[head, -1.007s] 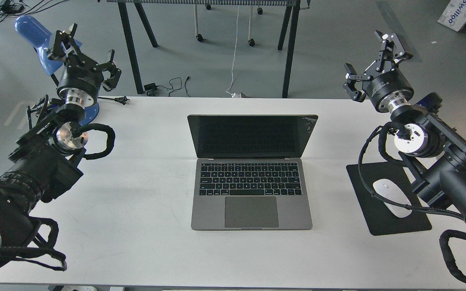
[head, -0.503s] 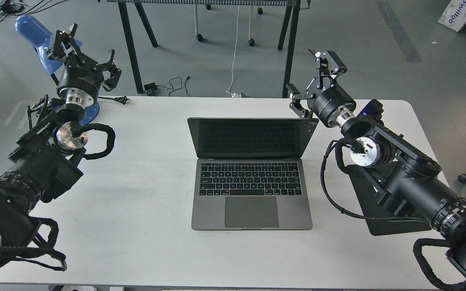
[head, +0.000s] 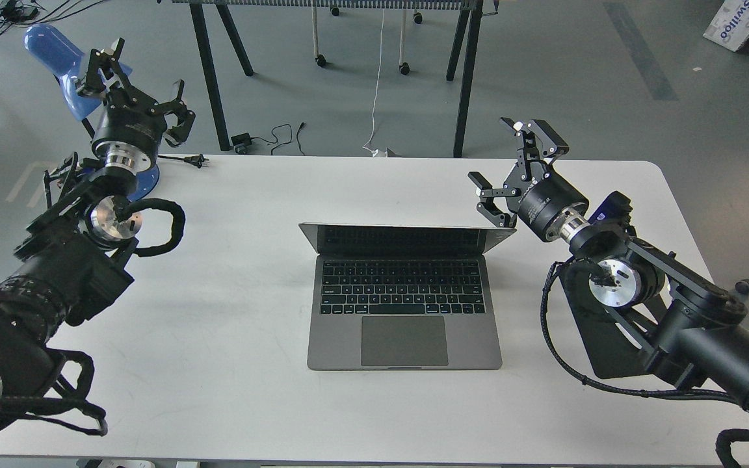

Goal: Close notebook with right arm
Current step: 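Bring the right gripper against the back of the laptop screen, then push the laptop screen down toward the keyboard with the right gripper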

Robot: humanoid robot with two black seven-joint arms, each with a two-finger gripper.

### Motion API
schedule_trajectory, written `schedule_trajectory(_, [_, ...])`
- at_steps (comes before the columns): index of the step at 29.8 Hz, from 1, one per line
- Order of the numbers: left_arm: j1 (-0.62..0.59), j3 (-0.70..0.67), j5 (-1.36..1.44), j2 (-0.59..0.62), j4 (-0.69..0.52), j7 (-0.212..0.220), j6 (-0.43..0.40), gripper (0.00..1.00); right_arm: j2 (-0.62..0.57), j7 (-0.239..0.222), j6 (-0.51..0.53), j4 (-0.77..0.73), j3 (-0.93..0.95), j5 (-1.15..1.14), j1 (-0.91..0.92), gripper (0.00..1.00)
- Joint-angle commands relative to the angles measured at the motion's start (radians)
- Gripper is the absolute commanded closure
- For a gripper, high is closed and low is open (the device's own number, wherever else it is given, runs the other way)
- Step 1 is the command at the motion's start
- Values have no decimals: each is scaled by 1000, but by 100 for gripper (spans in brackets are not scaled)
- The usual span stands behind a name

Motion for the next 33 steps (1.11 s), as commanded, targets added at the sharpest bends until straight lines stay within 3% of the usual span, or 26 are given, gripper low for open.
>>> schedule_trajectory(1, [0,0,0,-1,0,0,0,0,-19,0,1,30,-34,0,-14,0])
schedule_trajectory(33, [2,0,1,-1,-1,0,0,0,-7,6,-51,4,-241,-18,-103,0])
